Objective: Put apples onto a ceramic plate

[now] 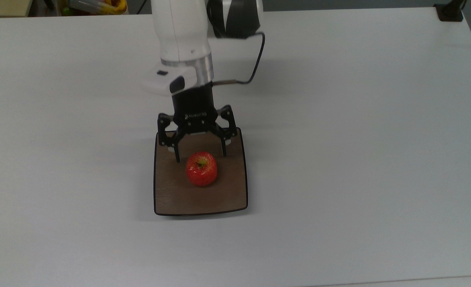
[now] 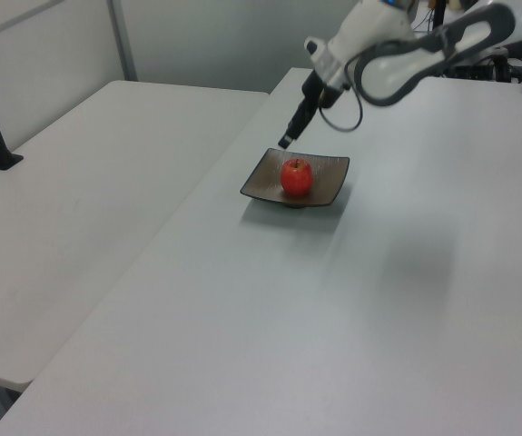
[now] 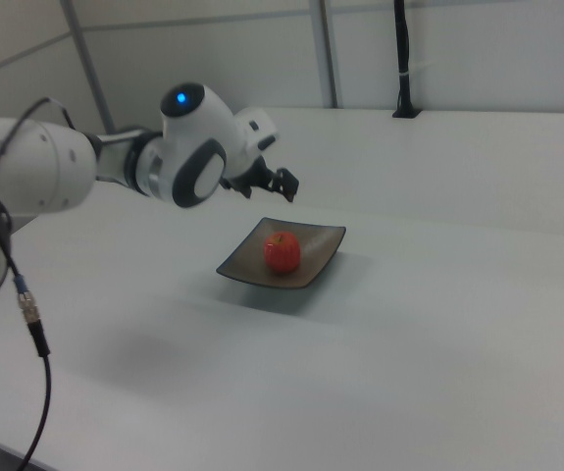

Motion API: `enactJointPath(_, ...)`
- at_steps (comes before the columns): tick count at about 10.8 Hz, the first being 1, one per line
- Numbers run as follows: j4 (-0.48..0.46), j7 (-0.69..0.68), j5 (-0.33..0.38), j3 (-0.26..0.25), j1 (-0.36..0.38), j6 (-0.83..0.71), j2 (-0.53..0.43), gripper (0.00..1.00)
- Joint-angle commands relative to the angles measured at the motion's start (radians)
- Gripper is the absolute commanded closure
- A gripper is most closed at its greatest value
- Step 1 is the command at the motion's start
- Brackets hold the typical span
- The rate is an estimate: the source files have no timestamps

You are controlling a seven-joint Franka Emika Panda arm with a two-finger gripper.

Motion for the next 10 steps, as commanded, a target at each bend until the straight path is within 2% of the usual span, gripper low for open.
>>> enactJointPath(1, -0.016, 0.035, -0.009, -0.006, -0.012, -0.202, -0.172, 0.00)
enactJointPath(5, 0.001, 0.167, -0.010, -0.016, -0.023, -0.512, -0.356, 0.00)
enactJointPath(10, 0.032, 0.414, -0.064, -0.013, -0.014, -0.911, -0.488, 0.00)
